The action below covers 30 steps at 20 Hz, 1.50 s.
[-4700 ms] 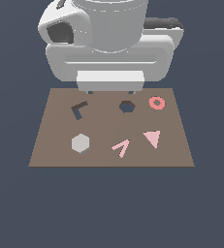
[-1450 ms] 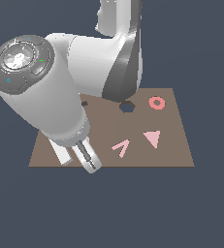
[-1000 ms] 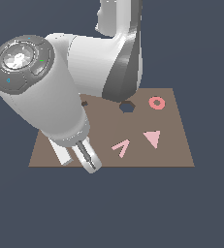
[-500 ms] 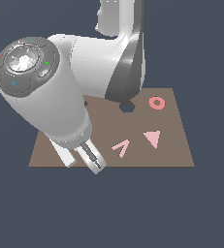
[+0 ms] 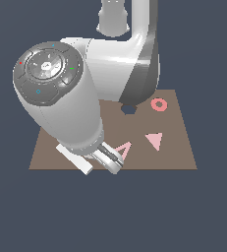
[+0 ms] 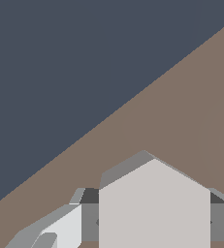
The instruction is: Insert a designated object into the corresponding slot on a board.
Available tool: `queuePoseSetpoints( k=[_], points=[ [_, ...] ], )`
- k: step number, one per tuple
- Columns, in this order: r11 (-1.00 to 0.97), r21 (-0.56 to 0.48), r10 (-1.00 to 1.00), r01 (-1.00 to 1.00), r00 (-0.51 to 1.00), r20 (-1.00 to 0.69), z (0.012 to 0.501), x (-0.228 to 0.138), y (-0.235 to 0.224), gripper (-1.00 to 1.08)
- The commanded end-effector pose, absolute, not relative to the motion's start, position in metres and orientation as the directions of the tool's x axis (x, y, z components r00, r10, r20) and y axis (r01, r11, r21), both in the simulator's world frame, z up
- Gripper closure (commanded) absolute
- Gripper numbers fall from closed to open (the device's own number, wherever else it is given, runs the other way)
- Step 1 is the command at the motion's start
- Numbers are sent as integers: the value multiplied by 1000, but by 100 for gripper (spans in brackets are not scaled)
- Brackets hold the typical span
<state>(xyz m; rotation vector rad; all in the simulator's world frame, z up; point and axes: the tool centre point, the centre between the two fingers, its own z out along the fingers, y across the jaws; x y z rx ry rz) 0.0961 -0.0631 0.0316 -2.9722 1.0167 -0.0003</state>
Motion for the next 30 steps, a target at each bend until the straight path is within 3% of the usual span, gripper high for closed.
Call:
queuePoseSetpoints(
  k=[1, 9, 16, 23, 30],
  points=[
    [-840, -1, -542, -542, 840, 1, 32, 98, -54, 108],
    [-975, -1, -222, -222, 975, 1, 34, 98, -15, 108],
    [-993, 0, 116, 116, 993, 2, 35, 85, 20, 108],
    [-898, 0, 441, 441, 898, 2, 37, 60, 49, 108],
    [-703, 1, 711, 711, 703, 2, 38, 28, 68, 108]
  ],
)
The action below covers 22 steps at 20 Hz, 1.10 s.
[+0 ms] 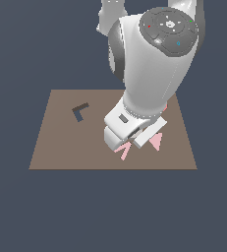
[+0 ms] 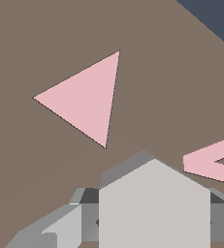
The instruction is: Insert a designated object into the corresponding slot on a board.
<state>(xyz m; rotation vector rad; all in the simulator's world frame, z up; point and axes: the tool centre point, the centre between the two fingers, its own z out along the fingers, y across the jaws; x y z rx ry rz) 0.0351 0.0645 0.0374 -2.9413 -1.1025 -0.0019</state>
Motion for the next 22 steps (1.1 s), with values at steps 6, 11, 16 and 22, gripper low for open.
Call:
queuePoseSetpoints(
  k=[6, 11, 16, 22],
  points=[
    [-483, 1, 876, 876, 483, 1, 39, -3, 74, 108],
    [-306, 1, 952, 952, 306, 1, 39, -25, 73, 108],
    [-162, 1, 987, 987, 162, 0, 40, -41, 69, 108],
    [-39, 0, 999, 999, 39, 0, 40, -54, 63, 108]
  ],
)
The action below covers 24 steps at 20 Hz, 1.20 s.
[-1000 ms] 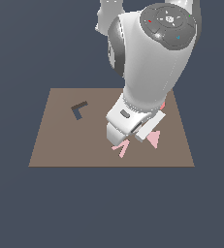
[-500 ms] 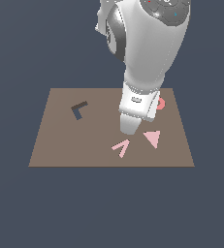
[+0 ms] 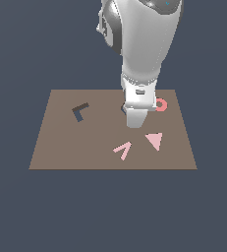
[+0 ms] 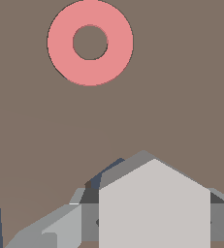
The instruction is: Insert a designated object into the corresponding slot on a board.
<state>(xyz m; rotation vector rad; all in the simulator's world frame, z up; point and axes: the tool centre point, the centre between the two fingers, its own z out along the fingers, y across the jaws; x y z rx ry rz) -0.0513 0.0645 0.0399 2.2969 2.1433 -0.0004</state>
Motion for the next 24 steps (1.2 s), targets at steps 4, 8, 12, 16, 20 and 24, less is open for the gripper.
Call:
queuePoseSetpoints(
  k=[4, 8, 12, 16, 20, 24],
  points=[
    [16, 0, 1000, 1000, -16, 0, 40, -59, 60, 108],
    [48, 0, 999, 999, -48, -1, 40, -63, 58, 108],
    [58, 0, 998, 998, -58, -1, 40, -63, 57, 108],
    [52, 0, 999, 999, -52, -1, 40, -63, 57, 108],
    [53, 0, 999, 999, -53, -1, 37, -63, 57, 108],
    [51, 1, 999, 999, -51, -1, 30, -62, 57, 108]
  ],
)
